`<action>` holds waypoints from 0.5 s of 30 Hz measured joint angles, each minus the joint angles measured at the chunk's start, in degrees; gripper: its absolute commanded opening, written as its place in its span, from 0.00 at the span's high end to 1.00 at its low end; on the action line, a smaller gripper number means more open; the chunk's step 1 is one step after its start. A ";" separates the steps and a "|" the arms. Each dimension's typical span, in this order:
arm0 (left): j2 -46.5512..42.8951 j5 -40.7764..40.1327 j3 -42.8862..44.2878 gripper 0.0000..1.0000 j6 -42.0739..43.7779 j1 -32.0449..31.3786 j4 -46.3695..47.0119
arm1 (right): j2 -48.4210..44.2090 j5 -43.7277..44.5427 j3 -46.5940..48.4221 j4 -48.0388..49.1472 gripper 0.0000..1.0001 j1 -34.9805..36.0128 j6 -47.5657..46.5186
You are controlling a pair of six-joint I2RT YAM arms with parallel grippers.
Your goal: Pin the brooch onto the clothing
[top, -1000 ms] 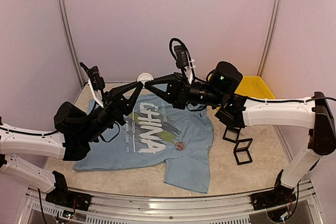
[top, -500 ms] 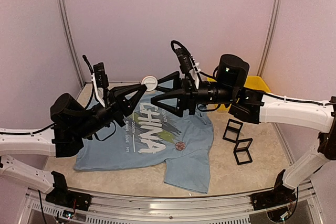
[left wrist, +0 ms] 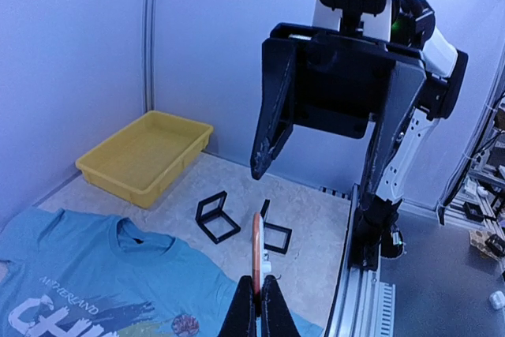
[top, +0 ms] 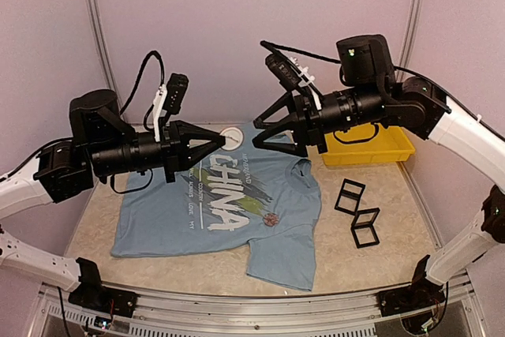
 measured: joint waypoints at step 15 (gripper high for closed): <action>3.78 2.08 1.07 1.00 2.71 -0.24 -10.45 | 8.07 -2.75 1.31 -8.04 0.84 0.00 -1.38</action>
